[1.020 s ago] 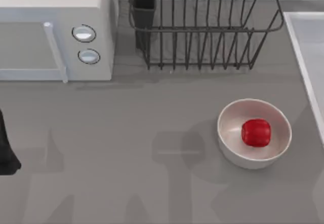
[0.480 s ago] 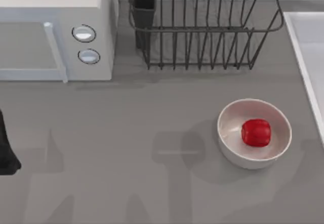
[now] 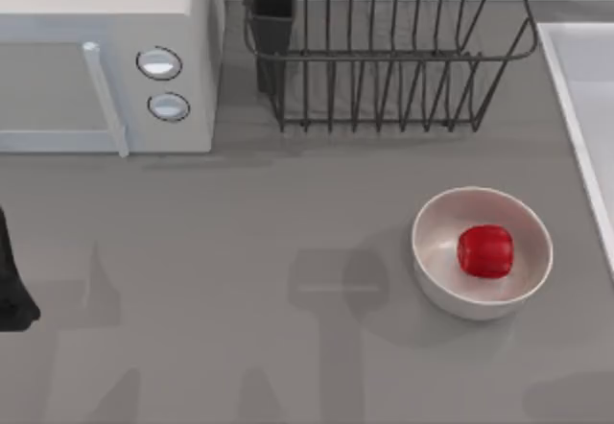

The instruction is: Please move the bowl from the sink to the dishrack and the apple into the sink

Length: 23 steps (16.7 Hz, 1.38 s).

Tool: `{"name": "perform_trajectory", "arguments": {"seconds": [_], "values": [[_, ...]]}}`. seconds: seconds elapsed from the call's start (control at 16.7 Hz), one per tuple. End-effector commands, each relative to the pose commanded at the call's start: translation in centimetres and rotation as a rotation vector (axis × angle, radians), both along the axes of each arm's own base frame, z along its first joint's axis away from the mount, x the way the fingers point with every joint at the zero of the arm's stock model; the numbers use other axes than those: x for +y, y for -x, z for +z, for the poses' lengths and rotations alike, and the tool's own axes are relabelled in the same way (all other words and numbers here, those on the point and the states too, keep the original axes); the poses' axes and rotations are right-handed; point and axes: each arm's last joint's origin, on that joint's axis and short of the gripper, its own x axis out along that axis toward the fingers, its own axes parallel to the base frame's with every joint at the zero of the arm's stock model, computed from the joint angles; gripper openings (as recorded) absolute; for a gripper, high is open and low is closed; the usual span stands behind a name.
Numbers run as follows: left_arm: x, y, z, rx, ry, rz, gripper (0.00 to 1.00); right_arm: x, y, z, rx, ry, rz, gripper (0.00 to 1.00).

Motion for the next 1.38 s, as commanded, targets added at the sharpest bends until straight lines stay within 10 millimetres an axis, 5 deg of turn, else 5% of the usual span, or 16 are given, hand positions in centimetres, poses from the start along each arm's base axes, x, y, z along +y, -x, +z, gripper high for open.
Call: {"name": "perform_trajectory", "arguments": {"seconds": [0.3, 0.6, 0.78, 1.02, 1.2, 1.38], "values": [[0.0, 0.0, 0.0, 0.0, 0.0, 0.0, 1.0, 0.3, -1.0, 0.0, -0.006, 0.029, 0.011, 0.0], [0.0, 0.0, 0.0, 0.0, 0.0, 0.0, 1.0, 4.1, -7.6, 0.3, -0.119, 0.239, 0.101, 0.0], [0.0, 0.0, 0.0, 0.0, 0.0, 0.0, 1.0, 10.6, -13.0, 0.6, -0.294, 0.37, 0.195, 0.0], [0.0, 0.0, 0.0, 0.0, 0.0, 0.0, 1.0, 23.0, -17.1, 1.1, -0.631, 0.438, 0.277, 0.0], [0.0, 0.0, 0.0, 0.0, 0.0, 0.0, 1.0, 31.6, -16.7, 2.7, -0.94, 0.386, 0.249, 0.0], [0.0, 0.0, 0.0, 0.0, 0.0, 0.0, 1.0, 37.9, -14.4, 5.0, -1.219, 0.256, 0.156, 0.0]]}}
